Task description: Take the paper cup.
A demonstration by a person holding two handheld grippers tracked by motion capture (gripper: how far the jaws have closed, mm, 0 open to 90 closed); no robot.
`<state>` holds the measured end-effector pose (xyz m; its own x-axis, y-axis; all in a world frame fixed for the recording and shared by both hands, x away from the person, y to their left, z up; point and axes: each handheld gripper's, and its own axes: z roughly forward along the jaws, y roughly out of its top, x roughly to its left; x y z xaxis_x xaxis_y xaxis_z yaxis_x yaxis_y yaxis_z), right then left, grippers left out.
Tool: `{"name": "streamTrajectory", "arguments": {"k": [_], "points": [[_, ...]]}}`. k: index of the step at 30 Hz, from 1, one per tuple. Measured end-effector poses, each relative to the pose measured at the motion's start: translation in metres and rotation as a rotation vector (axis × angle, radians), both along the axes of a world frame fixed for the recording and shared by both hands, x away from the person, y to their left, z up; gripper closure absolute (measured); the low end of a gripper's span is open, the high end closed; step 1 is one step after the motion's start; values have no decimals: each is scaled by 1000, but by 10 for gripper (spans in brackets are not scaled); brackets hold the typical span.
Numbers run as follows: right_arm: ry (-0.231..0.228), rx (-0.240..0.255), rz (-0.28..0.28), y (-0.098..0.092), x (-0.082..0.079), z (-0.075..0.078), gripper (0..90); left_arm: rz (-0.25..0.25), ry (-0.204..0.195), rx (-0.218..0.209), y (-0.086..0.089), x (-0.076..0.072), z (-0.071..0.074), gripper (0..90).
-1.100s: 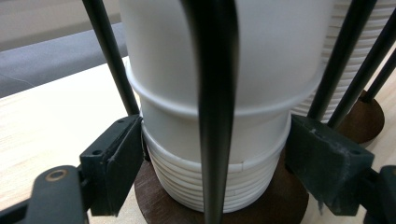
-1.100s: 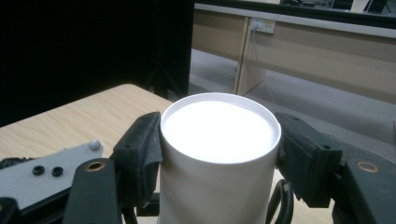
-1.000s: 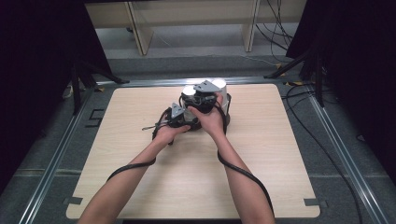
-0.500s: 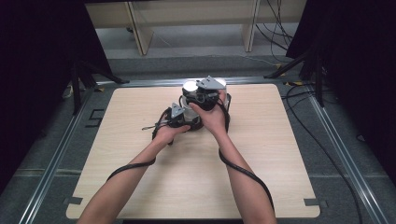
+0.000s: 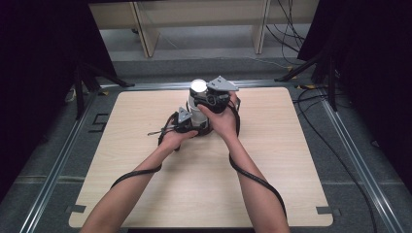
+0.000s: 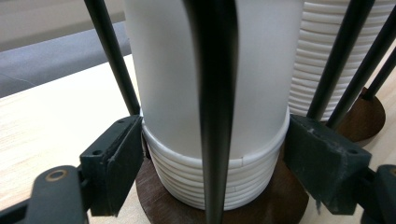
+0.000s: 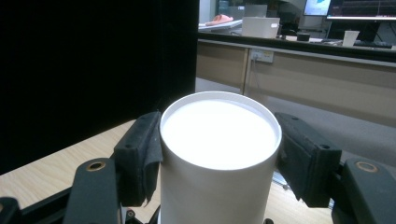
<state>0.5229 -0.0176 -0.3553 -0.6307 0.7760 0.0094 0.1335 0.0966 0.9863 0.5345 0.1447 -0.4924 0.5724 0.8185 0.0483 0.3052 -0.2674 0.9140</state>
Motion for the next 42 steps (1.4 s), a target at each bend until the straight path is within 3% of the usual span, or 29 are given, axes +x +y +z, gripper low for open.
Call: {"name": "streamTrajectory", "arguments": {"k": [3, 6, 11, 14, 15, 18, 22, 25, 26, 28, 35, 37, 38, 42], "points": [[-28, -1, 1, -5, -2, 6, 356, 0, -1, -5, 0, 0, 0, 198], [-25, 12, 4, -7, -5, 8, 356, 5, -5, -36, 0, -1, -1, 199], [-29, 32, 25, -12, -13, 12, 355, 11, -7, -38, 3, -4, -1, 195], [-39, 28, 21, -18, -18, 14, 355, 7, -3, -29, 9, -10, 4, 189], [-26, 48, 30, -21, -24, 15, 356, 4, -13, -17, 14, -12, 8, 176], [-39, 21, 27, -26, -28, 15, 356, 4, -25, -37, 20, -17, 14, 172], [-14, 61, 37, -37, -45, 10, 356, -19, -35, -23, 31, -28, 20, 165], [-18, 54, 32, -42, -50, 9, 356, -22, -45, -23, 36, -35, 22, 165], [17, 66, 44, -44, -56, 6, 356, -26, -49, -34, 38, -40, 23, 164], [24, 66, 35, -48, -61, 4, 356, -30, -56, -32, 40, -44, 24, 164], [51, 78, 46, -56, -71, -4, 356, -51, -87, -27, 48, -62, 31, 163], [38, 78, 36, -57, -73, -5, 356, -53, -88, -24, 51, -67, 33, 163], [59, 94, 46, -58, -76, -8, 356, -77, -122, -12, 54, -69, 34, 163], [81, 98, 48, -61, -81, -13, 356, -79, -131, -16, 57, -79, 35, 163]]}}
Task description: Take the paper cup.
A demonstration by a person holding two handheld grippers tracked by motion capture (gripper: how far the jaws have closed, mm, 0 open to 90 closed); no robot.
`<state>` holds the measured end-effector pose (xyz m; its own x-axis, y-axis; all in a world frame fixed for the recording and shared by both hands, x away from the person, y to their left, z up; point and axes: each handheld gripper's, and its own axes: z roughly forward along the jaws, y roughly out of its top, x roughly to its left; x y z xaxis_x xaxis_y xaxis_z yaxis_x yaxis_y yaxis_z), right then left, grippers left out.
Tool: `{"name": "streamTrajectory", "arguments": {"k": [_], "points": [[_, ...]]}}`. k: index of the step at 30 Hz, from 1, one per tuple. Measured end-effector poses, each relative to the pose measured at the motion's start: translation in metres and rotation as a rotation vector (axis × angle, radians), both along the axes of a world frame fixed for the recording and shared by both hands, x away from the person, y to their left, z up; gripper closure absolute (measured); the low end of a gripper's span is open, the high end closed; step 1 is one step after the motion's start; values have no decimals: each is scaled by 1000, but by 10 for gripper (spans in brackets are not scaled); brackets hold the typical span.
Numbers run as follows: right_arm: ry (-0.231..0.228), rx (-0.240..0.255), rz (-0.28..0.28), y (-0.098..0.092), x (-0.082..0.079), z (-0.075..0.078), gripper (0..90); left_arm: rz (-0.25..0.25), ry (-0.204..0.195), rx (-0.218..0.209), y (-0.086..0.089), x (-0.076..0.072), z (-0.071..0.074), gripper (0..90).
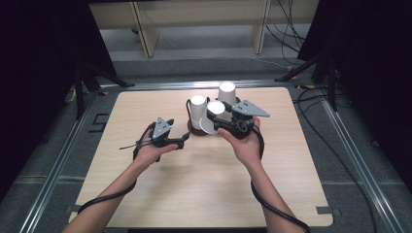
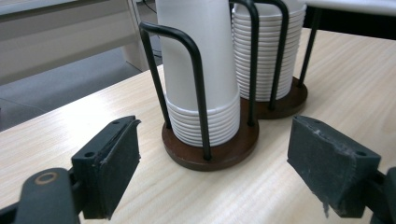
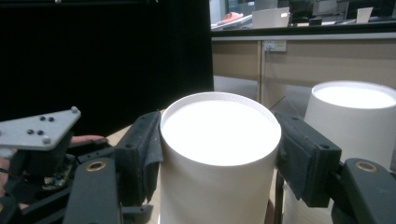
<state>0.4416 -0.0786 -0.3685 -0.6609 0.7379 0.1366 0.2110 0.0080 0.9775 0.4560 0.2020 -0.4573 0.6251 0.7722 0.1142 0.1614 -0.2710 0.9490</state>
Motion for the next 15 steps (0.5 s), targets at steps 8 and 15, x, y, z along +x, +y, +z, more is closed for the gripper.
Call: {"name": "streamTrajectory", "arguments": {"k": [8, 15], "points": [[22, 10, 7, -9, -14, -17, 356, -18, 3, -6, 8, -25, -2, 164], [61, 25, 6, -17, -23, -32, 356, -31, 9, -13, 13, -41, -4, 163]]}}
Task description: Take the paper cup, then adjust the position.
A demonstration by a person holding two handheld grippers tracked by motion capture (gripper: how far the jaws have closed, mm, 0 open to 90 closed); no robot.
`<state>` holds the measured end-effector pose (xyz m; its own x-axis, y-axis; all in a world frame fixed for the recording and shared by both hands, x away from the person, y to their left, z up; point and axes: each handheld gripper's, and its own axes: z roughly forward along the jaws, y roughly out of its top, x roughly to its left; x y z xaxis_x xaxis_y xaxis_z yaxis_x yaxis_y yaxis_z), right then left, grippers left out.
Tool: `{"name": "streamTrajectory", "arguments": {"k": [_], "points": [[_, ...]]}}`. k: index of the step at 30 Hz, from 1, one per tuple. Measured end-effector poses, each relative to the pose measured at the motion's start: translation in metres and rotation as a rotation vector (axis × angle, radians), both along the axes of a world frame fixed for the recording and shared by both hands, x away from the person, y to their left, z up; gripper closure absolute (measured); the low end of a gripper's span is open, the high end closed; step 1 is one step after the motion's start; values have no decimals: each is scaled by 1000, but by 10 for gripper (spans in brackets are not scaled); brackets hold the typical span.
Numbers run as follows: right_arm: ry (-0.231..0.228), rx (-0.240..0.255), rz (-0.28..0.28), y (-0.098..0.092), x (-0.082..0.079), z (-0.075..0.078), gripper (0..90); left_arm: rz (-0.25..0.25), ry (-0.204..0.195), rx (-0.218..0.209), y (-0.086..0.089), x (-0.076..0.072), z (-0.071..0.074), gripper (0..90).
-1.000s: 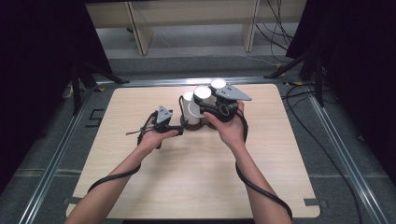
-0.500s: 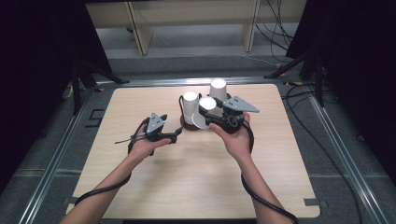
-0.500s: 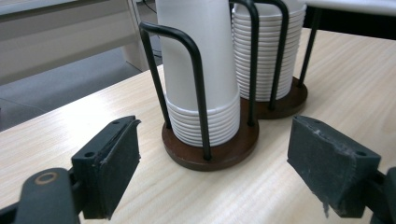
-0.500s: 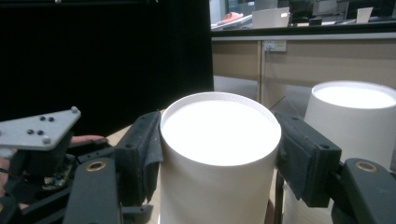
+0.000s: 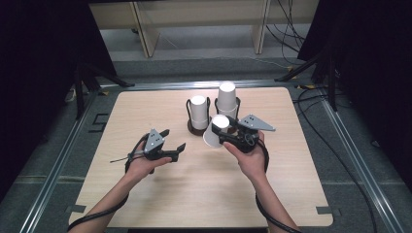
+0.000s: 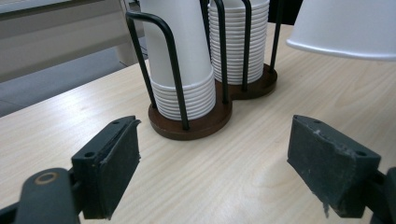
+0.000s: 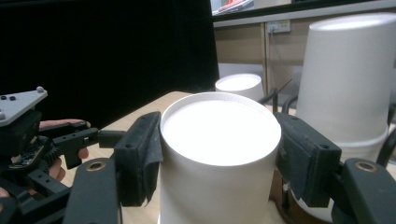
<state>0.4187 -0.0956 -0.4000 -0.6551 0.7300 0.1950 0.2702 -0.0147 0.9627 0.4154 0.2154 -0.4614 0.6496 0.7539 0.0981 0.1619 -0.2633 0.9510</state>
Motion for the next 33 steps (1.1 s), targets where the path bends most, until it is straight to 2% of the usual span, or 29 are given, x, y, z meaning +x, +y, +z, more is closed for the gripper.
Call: {"name": "streamTrajectory", "arguments": {"k": [1, 2, 4, 5, 8, 10, 14, 15, 17, 18, 20, 21, 23, 24, 26, 27, 28, 29, 31, 32, 33], "points": [[-3, 1, 5, -1, -1, -2, 356, 0, 2, 4, 1, -2, 0, 162], [24, 21, 5, -2, -4, -4, 356, -1, 6, 6, 1, -5, 0, 162], [32, 21, -2, -4, -8, -9, 356, -11, -2, -9, 1, -7, -2, 162], [34, 14, -6, -8, -10, -16, 356, -12, 9, 5, 1, -11, -2, 161], [64, 31, -1, -9, -13, -20, 356, -24, 2, -6, -1, -14, -3, 160], [79, 40, -6, -14, -17, -26, 355, -20, 9, 5, -1, -17, -3, 160], [85, 39, -23, -17, -22, -31, 356, -23, 11, 5, -1, -20, -3, 160], [104, 50, -14, -18, -27, -35, 355, -28, 6, -4, -1, -20, -3, 160], [88, 34, -16, -19, -27, -37, 356, -23, 5, 7, -1, -23, -2, 160], [103, 51, -14, -18, -30, -39, 356, -25, 2, -5, -1, -24, -2, 160], [108, 53, -5, -17, -31, -40, 355, -21, 5, 4, 0, -25, -1, 160], [97, 46, -7, -18, -31, -41, 355, -21, 0, -12, 0, -25, -2, 160], [100, 47, -1, -17, -29, -43, 356, -20, 1, 1, 1, -27, 0, 160], [115, 54, 6, -17, -31, -42, 356, -20, -4, -13, 1, -26, 0, 160], [118, 64, 8, -18, -30, -44, 356, -16, 2, -9, 2, -27, 1, 160], [137, 75, 6, -19, -29, -45, 356, -20, -6, -20, 0, -26, 0, 159], [137, 75, 6, -19, -29, -45, 356, -20, -6, -20, 0, -26, 0, 160], [146, 83, 13, -19, -28, -45, 356, -15, 2, -2, 1, -26, 1, 160], [157, 97, 17, -21, -24, -45, 356, -24, 1, -13, -1, -25, -1, 159], [157, 97, 17, -21, -24, -45, 356, -21, 7, -5, -2, -25, 0, 159], [176, 117, 15, -22, -23, -45, 356, -23, 7, -9, -3, -25, 0, 159]]}}
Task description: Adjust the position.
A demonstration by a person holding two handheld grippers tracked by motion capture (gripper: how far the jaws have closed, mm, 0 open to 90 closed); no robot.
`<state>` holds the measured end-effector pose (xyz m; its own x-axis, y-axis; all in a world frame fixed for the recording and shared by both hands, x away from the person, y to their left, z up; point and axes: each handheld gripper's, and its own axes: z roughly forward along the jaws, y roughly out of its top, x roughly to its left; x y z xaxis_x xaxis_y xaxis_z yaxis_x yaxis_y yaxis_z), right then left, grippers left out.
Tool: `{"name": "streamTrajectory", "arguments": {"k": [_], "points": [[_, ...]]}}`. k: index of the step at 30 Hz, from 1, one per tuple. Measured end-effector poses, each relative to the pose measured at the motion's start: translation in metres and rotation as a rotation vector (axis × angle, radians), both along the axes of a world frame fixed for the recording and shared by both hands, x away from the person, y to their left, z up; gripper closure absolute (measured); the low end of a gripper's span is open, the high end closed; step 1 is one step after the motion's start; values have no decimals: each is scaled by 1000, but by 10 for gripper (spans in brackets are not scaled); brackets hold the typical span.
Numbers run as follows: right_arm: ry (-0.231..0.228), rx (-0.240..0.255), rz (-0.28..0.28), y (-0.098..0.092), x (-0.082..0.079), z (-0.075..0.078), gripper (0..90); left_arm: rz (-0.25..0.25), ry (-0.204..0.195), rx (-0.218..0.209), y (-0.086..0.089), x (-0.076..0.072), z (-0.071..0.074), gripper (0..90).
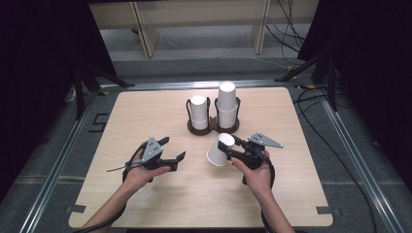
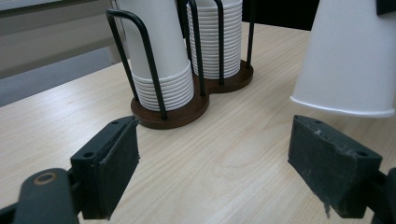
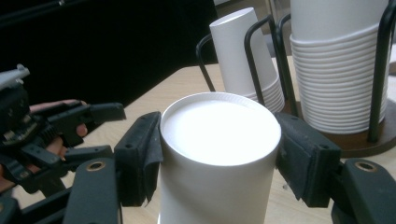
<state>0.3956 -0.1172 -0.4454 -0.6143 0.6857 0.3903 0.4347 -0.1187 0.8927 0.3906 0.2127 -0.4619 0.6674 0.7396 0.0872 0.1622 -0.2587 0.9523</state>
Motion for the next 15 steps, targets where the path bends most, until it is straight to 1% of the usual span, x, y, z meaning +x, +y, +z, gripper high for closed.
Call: {"name": "streamTrajectory", "arguments": {"k": [1, 2, 3, 4, 5, 6, 7, 8, 9, 10, 11, 13, 14, 15], "points": [[3, 28, 5, -1, 2, -1, 356, -2, 2, 6, 0, 0, 1, 159], [47, 53, 2, -3, 5, -3, 356, -10, 6, 0, -2, 0, 2, 158], [47, 53, 2, -3, 5, -3, 356, -10, 6, 0, -2, 0, 2, 158], [69, 74, 5, -6, 7, -4, 357, -17, 4, 2, -3, 0, 2, 158], [76, 90, 4, -6, 8, -4, 357, -21, 0, -1, -3, 0, 3, 157], [85, 86, -2, -7, 8, -4, 357, -22, 3, 2, -3, -1, 4, 158], [85, 86, -2, -7, 8, -4, 357, -22, 3, 2, -3, -1, 4, 158], [107, 114, 5, -8, 10, -6, 357, -25, 2, -1, -3, -1, 4, 158], [107, 114, 5, -8, 10, -6, 357, -27, 0, 2, -3, -2, 4, 158], [109, 123, 7, -8, 12, -7, 357, -32, -8, -10, -4, -2, 4, 158], [123, 123, 3, -9, 11, -6, 357, -32, -3, -2, -4, -3, 5, 158], [119, 123, 3, -9, 12, -7, 357, -32, -3, -3, -4, -3, 5, 158], [117, 132, 5, -9, 13, -8, 357, -34, -8, -9, -5, -2, 5, 158], [121, 131, 5, -10, 13, -9, 357, -37, -12, -18, -6, -2, 4, 158]]}}
